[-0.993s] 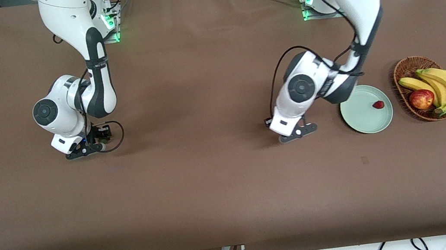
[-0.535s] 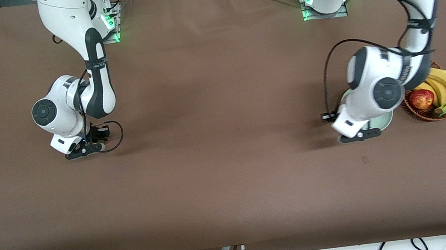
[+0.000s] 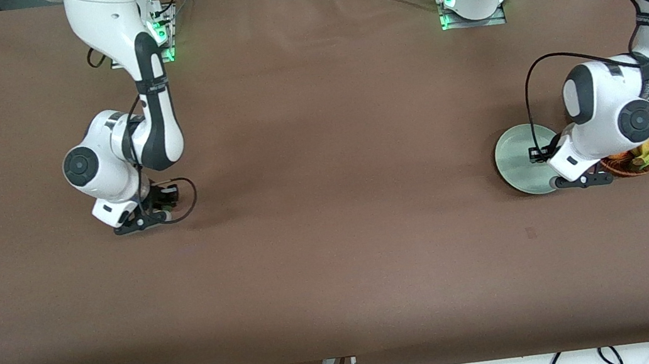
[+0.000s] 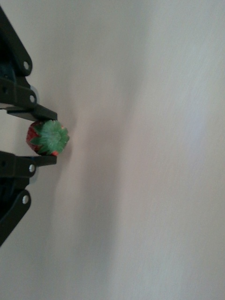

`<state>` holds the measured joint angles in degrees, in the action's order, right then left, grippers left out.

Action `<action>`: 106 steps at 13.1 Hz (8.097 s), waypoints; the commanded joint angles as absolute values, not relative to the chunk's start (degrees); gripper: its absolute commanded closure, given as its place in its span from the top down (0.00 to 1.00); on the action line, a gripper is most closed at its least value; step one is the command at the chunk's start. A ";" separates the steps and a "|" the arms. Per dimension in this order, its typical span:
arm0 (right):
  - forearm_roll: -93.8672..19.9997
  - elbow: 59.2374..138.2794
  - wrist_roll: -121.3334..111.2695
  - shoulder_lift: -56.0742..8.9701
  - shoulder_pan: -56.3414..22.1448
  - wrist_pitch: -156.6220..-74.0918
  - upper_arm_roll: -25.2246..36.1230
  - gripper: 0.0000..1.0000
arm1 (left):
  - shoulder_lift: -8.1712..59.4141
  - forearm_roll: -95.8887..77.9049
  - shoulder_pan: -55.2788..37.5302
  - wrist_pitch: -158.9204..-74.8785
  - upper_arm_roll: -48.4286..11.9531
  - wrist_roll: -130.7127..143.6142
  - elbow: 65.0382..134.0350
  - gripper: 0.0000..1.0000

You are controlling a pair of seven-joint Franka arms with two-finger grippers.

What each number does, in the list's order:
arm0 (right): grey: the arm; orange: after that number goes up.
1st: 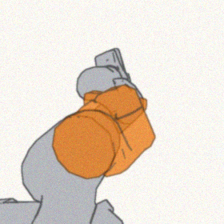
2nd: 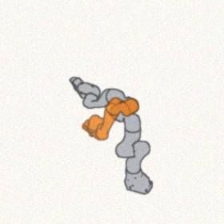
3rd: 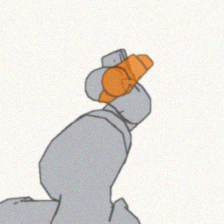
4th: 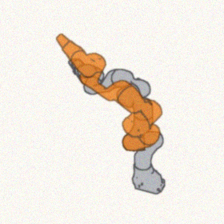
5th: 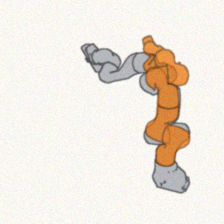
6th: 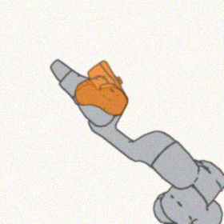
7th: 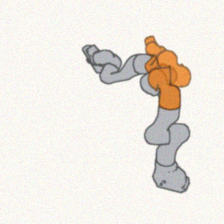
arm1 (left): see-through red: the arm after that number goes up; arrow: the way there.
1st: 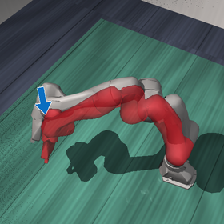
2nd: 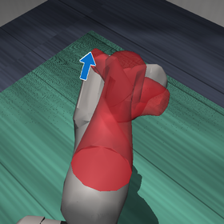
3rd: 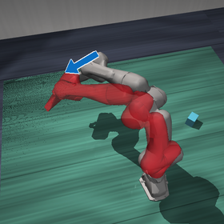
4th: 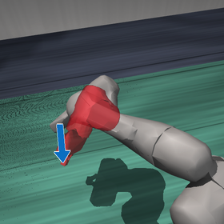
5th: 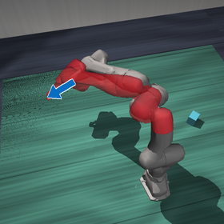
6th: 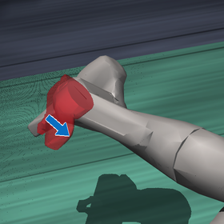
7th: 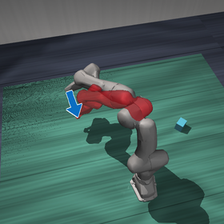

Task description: Collect all strawberries into plate

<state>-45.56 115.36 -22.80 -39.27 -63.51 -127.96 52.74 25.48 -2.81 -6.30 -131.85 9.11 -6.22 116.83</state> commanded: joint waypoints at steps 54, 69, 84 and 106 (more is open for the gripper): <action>-3.34 105.11 11.16 6.05 -8.70 -93.95 -2.02 1.00 | 21.90 -1.04 -7.82 -128.77 -8.64 26.86 114.96 0.26; -3.34 95.63 6.68 0.09 -5.98 -92.28 -2.29 1.00 | 23.48 -6.86 -7.29 -129.04 6.50 -2.46 115.75 1.00; -2.99 90.97 7.91 -0.97 -5.89 -92.55 -0.35 1.00 | -1.41 -5.71 -6.33 -93.71 4.66 -3.87 101.88 1.00; -2.90 91.32 7.21 -0.97 -5.71 -92.20 -0.26 1.00 | 2.11 0.79 -4.92 -88.33 2.55 -3.16 94.48 1.00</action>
<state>-3.56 92.81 7.62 -0.39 -6.26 -93.37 0.09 1.32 0.39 -5.67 -89.68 3.20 -2.36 96.08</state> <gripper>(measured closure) 0.000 0.000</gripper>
